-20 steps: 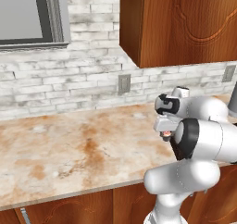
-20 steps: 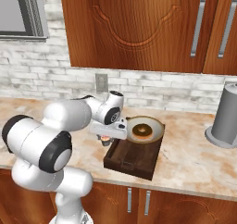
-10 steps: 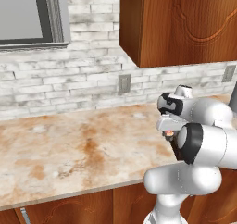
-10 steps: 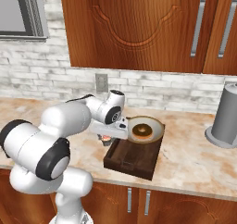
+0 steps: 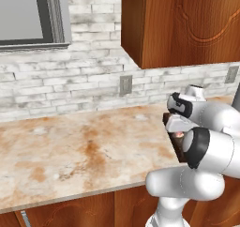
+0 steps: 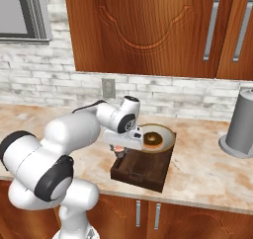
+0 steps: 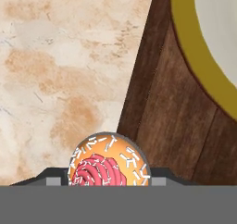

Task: Place the bowl with donut and the cupcake onto the tray.

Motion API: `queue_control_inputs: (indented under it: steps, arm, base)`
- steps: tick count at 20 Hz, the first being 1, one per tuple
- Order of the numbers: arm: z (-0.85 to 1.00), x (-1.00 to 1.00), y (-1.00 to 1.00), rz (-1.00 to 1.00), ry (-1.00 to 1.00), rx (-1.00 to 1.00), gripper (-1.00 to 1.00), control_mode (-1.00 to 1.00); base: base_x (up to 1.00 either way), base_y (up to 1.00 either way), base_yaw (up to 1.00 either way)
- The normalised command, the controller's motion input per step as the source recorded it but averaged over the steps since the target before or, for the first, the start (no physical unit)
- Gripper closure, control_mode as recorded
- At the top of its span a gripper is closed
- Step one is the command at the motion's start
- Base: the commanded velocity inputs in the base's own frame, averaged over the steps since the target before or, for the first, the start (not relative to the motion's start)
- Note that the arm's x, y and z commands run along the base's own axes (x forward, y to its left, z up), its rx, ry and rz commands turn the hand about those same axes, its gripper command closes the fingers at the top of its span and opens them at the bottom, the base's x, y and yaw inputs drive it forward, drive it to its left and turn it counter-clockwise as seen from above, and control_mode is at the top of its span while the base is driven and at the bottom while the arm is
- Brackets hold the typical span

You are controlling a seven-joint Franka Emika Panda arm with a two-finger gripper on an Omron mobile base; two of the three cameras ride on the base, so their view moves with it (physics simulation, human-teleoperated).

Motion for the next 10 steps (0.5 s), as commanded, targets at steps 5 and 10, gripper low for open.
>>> queue_control_inputs:
  steps: [5, 10]
  arm:
    - [0.0, -0.09, -0.39, 0.0, 0.0, 0.0, 1.0, -1.0]
    - [0.0, -0.04, -0.38, 0.0, 0.0, 0.0, 1.0, -1.0]
  base:
    - [0.0, 0.0, 0.0]
    - [0.0, 0.0, 0.0]
